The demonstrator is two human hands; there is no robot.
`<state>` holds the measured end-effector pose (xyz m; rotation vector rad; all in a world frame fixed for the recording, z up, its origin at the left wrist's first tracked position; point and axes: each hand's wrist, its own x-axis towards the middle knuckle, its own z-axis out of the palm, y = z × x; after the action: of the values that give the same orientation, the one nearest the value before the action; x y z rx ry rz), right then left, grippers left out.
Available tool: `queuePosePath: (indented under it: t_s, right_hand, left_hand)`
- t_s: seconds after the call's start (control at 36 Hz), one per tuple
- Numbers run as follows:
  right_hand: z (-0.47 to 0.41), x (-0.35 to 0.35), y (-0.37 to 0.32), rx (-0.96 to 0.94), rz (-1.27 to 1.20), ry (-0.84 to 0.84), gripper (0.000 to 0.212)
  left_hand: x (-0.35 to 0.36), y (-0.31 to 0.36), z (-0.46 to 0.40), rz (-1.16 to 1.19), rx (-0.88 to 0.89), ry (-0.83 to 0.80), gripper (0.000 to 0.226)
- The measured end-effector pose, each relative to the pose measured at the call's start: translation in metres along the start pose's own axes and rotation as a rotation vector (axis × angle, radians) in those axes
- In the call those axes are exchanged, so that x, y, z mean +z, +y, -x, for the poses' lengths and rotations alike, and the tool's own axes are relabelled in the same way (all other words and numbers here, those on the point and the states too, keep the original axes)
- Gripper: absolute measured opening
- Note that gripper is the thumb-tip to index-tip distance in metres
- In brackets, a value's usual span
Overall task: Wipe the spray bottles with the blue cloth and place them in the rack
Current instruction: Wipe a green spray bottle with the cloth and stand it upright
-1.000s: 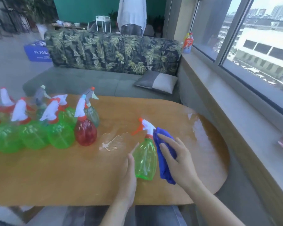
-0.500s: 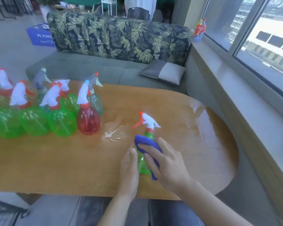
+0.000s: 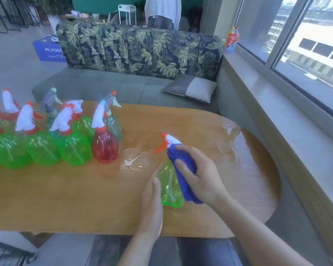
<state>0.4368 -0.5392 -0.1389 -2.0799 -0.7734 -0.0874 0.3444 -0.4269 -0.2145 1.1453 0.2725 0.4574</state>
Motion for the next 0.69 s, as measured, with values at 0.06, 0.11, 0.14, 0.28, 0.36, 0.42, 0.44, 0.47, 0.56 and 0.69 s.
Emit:
queuePosePath:
  t_s: [0.06,0.11,0.14,0.28,0.36,0.42,0.44,0.47,0.56,0.69]
  right_hand:
    - [0.001,0.015,0.004,0.01,0.214,-0.008,0.038]
    - [0.008,0.027,0.005,-0.021,0.289,0.023,0.048]
    - [0.012,0.029,0.007,-0.064,0.287,0.04,0.047]
    - [0.029,0.025,0.004,-0.411,0.332,0.013,0.036]
    - [0.037,0.018,0.005,-0.593,0.339,-0.132,0.034]
    - [0.041,0.011,0.007,-0.673,0.353,-0.18,0.03]
    - [0.043,0.007,0.007,-0.682,0.342,-0.18,0.029]
    - [0.043,0.004,0.007,-0.669,0.314,-0.163,0.028]
    - [0.033,-0.001,0.004,-0.484,0.153,-0.023,0.029]
    - [0.006,0.011,0.008,-0.043,0.202,0.086,0.042]
  left_hand:
    - [-0.001,-0.003,-0.001,-0.018,-0.003,0.001,0.073]
    - [-0.001,-0.002,-0.002,-0.016,-0.002,0.002,0.073]
    - [0.0,0.0,-0.001,-0.006,0.002,0.003,0.075]
    - [0.002,0.008,0.003,0.083,-0.008,0.035,0.088]
    - [0.0,0.01,0.004,0.104,-0.021,0.015,0.102]
    - [0.001,0.012,0.005,0.132,-0.039,0.002,0.099]
    - [0.001,0.012,0.005,0.143,-0.046,-0.008,0.097]
    - [0.002,0.011,0.005,0.153,-0.051,-0.011,0.096]
    - [0.002,0.011,0.003,0.155,-0.05,0.019,0.095]
    - [0.001,0.009,0.002,0.093,-0.005,0.038,0.069]
